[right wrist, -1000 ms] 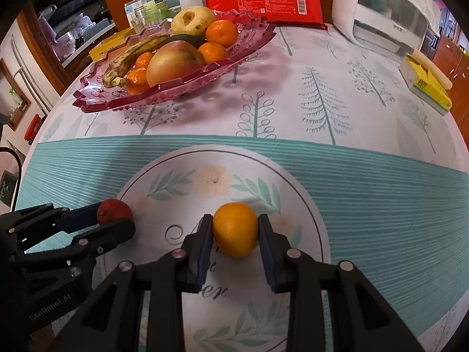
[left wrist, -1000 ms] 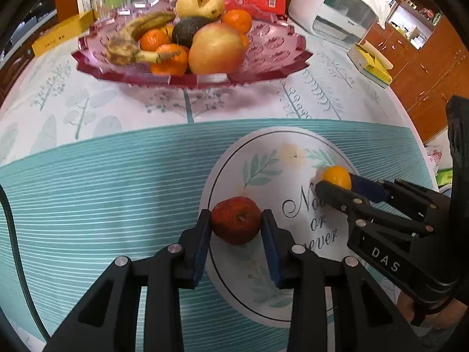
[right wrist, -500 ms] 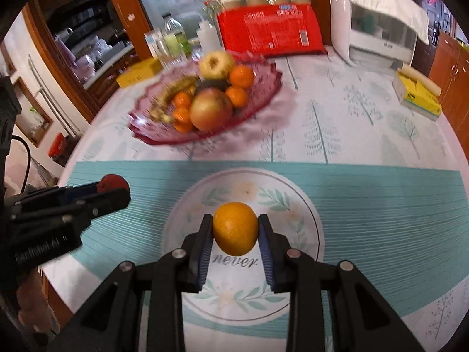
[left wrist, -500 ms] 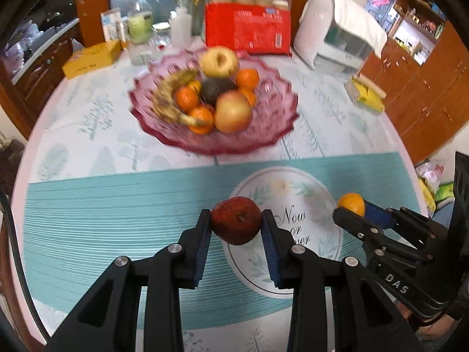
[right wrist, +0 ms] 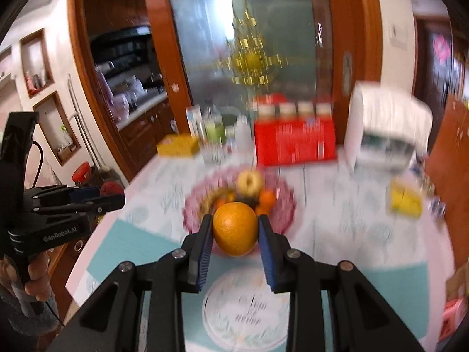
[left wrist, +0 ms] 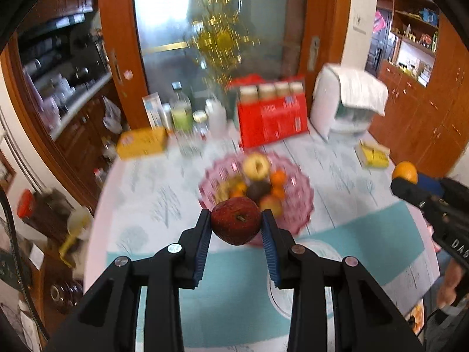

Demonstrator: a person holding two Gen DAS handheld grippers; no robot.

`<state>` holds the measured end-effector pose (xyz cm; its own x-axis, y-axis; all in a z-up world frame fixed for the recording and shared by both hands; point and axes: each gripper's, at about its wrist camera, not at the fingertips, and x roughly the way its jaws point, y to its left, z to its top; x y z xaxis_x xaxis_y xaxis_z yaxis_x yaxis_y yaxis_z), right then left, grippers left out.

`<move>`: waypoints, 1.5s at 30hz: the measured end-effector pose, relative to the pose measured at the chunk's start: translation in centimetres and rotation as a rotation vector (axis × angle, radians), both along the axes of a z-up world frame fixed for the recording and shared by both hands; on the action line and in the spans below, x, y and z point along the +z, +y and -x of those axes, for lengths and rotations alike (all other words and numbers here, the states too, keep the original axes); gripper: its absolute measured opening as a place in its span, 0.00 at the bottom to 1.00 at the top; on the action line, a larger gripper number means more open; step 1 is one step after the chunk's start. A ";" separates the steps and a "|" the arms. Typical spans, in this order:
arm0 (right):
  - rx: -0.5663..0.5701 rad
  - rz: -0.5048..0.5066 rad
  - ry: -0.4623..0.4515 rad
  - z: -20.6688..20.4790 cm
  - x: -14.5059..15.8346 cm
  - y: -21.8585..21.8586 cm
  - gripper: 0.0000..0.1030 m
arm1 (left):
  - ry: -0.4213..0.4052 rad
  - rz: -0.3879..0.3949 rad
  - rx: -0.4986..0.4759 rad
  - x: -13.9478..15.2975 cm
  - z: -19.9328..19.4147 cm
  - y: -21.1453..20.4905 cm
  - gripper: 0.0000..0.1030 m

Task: Organize fruits
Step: 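Carry the red plum and tangerine into the pink bowl and open both tools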

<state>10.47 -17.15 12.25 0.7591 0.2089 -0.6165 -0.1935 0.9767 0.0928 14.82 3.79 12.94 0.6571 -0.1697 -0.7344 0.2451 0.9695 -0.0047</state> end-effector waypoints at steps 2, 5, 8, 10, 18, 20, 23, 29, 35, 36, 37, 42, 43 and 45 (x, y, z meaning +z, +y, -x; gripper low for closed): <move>0.012 0.005 -0.035 -0.9 2.0 0.3 0.29 | -0.025 0.002 0.002 1.8 -0.9 0.1 0.32; 0.017 0.030 -0.072 -2.5 3.6 1.1 0.29 | -0.058 0.000 -0.001 3.6 -2.4 -0.3 0.32; 0.020 0.041 -0.071 -4.9 3.6 1.8 0.30 | -0.070 -0.007 -0.003 3.8 -4.5 -1.0 0.32; 0.017 0.052 -0.054 -7.0 2.3 2.1 0.30 | -0.055 0.001 -0.006 3.0 -6.3 -1.6 0.32; -0.049 0.031 0.123 -14.9 -6.6 1.0 0.30 | 0.106 -0.017 -0.019 -6.3 -14.3 -3.8 0.32; -0.058 0.030 0.178 -16.6 -9.3 0.8 0.30 | 0.147 -0.029 -0.025 -8.9 -15.7 -4.2 0.32; -0.064 0.034 0.245 -18.5 -12.9 0.8 0.30 | 0.205 -0.044 -0.031 -12.8 -17.8 -4.8 0.32; -0.074 0.035 0.352 -21.4 -18.5 0.7 0.30 | 0.305 -0.064 -0.029 -19.2 -20.9 -5.6 0.32; -0.073 0.035 0.409 -22.9 -21.7 0.8 0.30 | 0.353 -0.093 -0.038 -23.0 -22.0 -6.3 0.32; -0.072 0.037 0.417 -23.0 -22.0 0.8 0.30 | 0.361 -0.094 -0.039 -23.5 -22.1 -6.4 0.32; -0.072 0.038 0.422 -23.1 -22.2 0.8 0.30 | 0.366 -0.095 -0.039 -23.9 -22.3 -6.4 0.32; -0.074 0.046 0.441 -23.3 -23.0 0.9 0.30 | 0.376 -0.102 -0.041 -24.6 -22.2 -6.4 0.32; -0.073 0.047 0.443 -23.3 -23.0 0.9 0.30 | 0.376 -0.098 -0.042 -24.6 -22.2 -6.4 0.35; -0.069 0.044 0.451 -23.3 -23.2 0.9 0.30 | 0.370 -0.095 -0.042 -24.3 -22.2 -6.5 0.48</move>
<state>33.79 -16.27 -10.91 0.4241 0.1339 -0.8956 -0.0777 0.9907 0.1113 36.97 -2.68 -11.36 0.3385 -0.1111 -0.9344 0.2836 0.9589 -0.0113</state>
